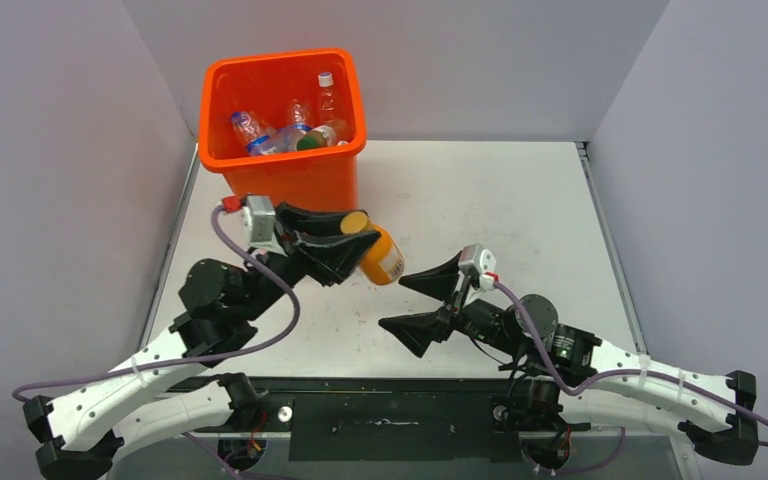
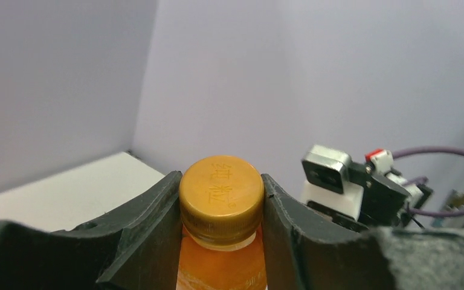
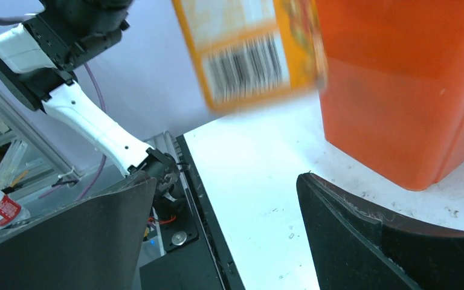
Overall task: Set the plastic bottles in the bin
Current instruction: Place the plastic bottle in the trash bin.
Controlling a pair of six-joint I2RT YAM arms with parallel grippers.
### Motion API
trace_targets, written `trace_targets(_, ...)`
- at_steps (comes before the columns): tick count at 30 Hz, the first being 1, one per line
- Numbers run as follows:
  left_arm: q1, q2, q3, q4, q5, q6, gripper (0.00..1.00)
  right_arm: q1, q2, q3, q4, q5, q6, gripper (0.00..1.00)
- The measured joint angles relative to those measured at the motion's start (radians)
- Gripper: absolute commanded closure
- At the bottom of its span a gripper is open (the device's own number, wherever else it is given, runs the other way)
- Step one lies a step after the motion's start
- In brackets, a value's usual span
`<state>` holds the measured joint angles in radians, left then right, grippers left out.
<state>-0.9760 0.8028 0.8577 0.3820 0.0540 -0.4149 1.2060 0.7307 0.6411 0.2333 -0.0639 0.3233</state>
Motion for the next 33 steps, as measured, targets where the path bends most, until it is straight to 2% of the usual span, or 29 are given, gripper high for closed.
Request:
trace_targets(4,0.003,-0.014,0.188,-0.109,-0.137,0.094,1.0,0.0,-0.068,0.07,-0.116,0.016,-0.001,0.1)
trace_targets(7,0.003,-0.005,0.335,-0.13,-0.225,0.162,1.0,0.0,-0.103,0.1,-0.163,0.034,-0.003,0.1)
trace_targets(13,0.003,0.032,0.48,-0.129,-0.385,0.322,1.0,0.0,-0.159,0.102,-0.206,0.101,-0.005,0.1)
trace_targets(17,0.034,0.138,0.565,-0.126,-0.502,0.495,1.0,0.0,-0.198,0.069,-0.212,0.208,-0.003,0.1)
trace_targets(20,0.174,0.279,0.684,-0.193,-0.507,0.543,1.0,0.0,-0.201,0.043,-0.231,0.325,0.006,0.1)
trace_targets(24,0.404,0.476,0.845,-0.344,-0.457,0.467,1.0,0.0,-0.167,0.031,-0.309,0.479,0.039,0.1)
trace_targets(29,0.554,0.652,0.92,-0.486,-0.416,0.373,1.0,0.0,-0.144,0.031,-0.383,0.575,0.077,0.1)
trace_targets(33,0.636,0.727,0.933,-0.531,-0.348,0.317,1.0,0.0,-0.155,0.018,-0.399,0.618,0.086,0.1)
